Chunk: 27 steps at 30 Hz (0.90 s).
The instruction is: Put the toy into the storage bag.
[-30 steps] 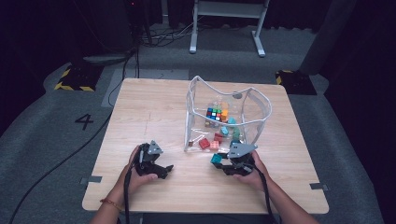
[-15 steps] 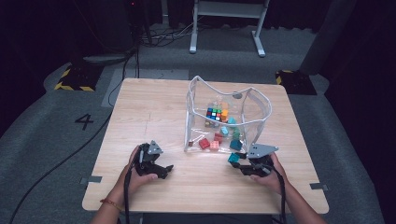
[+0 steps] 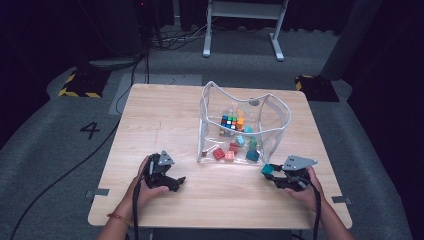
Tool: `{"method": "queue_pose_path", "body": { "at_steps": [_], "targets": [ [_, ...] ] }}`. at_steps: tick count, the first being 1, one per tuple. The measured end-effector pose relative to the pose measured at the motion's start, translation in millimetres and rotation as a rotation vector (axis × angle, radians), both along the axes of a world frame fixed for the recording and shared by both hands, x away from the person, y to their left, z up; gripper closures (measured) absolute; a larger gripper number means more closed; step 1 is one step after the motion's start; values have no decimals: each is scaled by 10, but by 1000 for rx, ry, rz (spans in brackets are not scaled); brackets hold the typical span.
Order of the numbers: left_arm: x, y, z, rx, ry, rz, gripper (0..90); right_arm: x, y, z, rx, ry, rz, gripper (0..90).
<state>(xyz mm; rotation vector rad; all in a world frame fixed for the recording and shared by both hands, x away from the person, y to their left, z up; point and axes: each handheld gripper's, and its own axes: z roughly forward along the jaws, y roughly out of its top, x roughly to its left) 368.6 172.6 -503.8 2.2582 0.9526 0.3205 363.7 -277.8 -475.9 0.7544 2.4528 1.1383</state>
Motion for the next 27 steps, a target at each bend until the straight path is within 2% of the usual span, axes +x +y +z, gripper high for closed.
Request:
{"method": "queue_pose_path", "body": {
  "at_steps": [13, 15, 18, 22, 24, 27],
  "targets": [
    [-2, 3, 1, 2, -2, -2, 17, 75, -304, 32, -5, 1, -90, 592],
    [-1, 3, 1, 1, -2, -2, 17, 97, -346, 39, 9, -5, -104, 592],
    [-1, 2, 0, 0, -1, -2, 17, 140, -404, 37, 2, -18, -129, 592],
    [-2, 1, 0, -1, 1, -3, 17, 195, -456, 40, 14, -20, -157, 592],
    [-1, -1, -1, -3, 3, -4, 17, 247, -508, 97, 17, -28, -181, 592],
    [0, -1, -1, -3, 3, -4, 15, 319, -567, 169, 62, -38, -214, 592]
  ]
}}
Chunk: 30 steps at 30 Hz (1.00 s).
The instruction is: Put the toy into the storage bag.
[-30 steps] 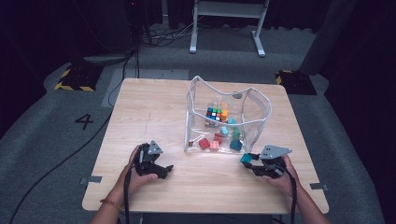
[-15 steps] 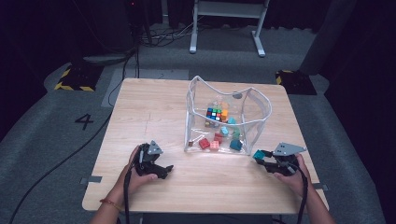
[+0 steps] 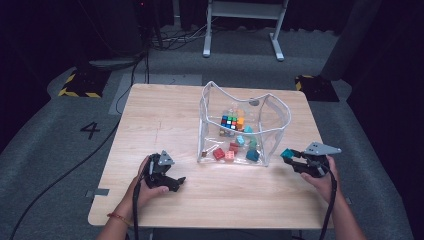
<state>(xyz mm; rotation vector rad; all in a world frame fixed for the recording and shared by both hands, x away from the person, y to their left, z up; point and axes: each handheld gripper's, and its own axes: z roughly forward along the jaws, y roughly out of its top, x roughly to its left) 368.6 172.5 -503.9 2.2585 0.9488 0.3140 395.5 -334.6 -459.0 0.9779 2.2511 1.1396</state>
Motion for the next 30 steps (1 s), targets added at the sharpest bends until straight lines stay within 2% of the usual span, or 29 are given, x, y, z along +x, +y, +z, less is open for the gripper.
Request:
{"method": "queue_pose_path", "body": {
  "at_steps": [5, 6, 9, 12, 16, 18, 20, 26, 27, 29, 30],
  "targets": [
    [-1, 0, 0, 0, 0, 1, 16, 108, -52, 117, 7, -2, -43, 592],
    [-2, 0, 0, 0, 0, 1, 16, 134, -63, 162, -10, -10, -47, 592],
    [-1, 0, 0, 0, 0, 1, 16, 205, -95, 304, 16, -17, -60, 592],
    [0, -1, 0, 0, 0, 1, 16, 269, -117, 425, 1, -36, -75, 592],
    [0, 1, 1, 3, -2, 2, 15, 367, -150, 602, 25, -23, -82, 592],
    [-1, -1, 0, 0, 0, 1, 15, 394, -140, 721, -12, -43, -98, 592],
    [-1, -1, 0, 0, 0, 1, 16, 404, -137, 807, -20, -52, -97, 592],
    [-1, -1, 0, 0, 0, 1, 15, 438, -114, 1154, -29, -101, -122, 592],
    [-1, -1, 0, 0, 0, 1, 16, 443, -113, 1190, -34, -108, -115, 592],
    [-1, -1, 0, 0, 0, 1, 15, 455, -98, 1285, -11, -120, -114, 592],
    [-1, -1, 0, 0, 0, 1, 15, 459, -80, 1329, -24, -127, -109, 592]
  ]
}}
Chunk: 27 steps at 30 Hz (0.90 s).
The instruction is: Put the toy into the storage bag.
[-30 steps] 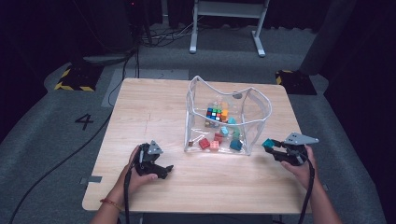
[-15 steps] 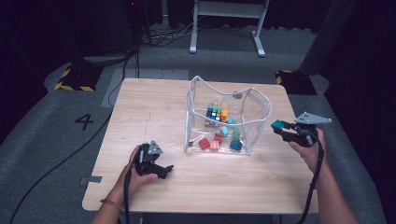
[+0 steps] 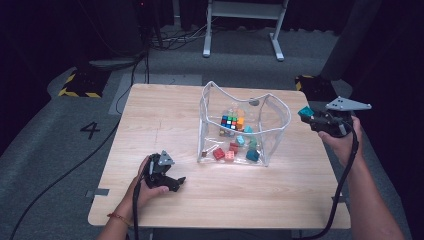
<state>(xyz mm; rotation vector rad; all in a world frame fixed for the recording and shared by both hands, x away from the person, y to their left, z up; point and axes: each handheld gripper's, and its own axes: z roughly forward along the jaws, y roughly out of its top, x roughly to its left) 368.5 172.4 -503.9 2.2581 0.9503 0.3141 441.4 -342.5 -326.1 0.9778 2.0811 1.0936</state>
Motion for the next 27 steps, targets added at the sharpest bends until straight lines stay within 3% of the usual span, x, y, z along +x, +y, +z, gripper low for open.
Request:
{"method": "queue_pose_path", "body": {
  "at_steps": [11, 14, 19, 27],
  "targets": [
    [0, 0, 0, 0, 0, 0, 15, 117, 174, 306, -12, -40, 26, 592],
    [0, 0, 0, 0, 0, 0, 15, 167, 192, 359, 27, -34, 45, 592],
    [0, 0, 0, 0, 0, 0, 15, 210, 350, 384, -19, -36, 62, 592],
    [0, 0, 0, 0, 0, 0, 15, 257, 570, 438, -36, -28, 110, 592]
  ]
}}
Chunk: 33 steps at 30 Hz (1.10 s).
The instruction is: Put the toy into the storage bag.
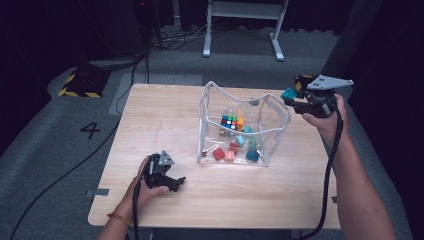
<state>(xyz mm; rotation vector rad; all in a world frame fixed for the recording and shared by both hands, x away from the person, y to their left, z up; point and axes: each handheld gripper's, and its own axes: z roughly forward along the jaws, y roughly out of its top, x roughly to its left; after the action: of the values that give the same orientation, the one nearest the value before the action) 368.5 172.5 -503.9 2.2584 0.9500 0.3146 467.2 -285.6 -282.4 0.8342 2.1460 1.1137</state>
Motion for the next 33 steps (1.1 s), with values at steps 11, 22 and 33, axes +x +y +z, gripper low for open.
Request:
{"method": "queue_pose_path", "body": {
  "at_steps": [11, 22, 33],
  "targets": [
    [0, 0, 0, 0, 0, 0, 15, 63, 361, -1, -29, 20, 71, 592],
    [0, 0, 0, 0, 0, 0, 16, 136, 678, -95, -61, 69, 194, 592],
    [-1, 0, 0, 0, 0, 0, 15, 164, 867, -259, -157, 126, 286, 592]
  ]
}}
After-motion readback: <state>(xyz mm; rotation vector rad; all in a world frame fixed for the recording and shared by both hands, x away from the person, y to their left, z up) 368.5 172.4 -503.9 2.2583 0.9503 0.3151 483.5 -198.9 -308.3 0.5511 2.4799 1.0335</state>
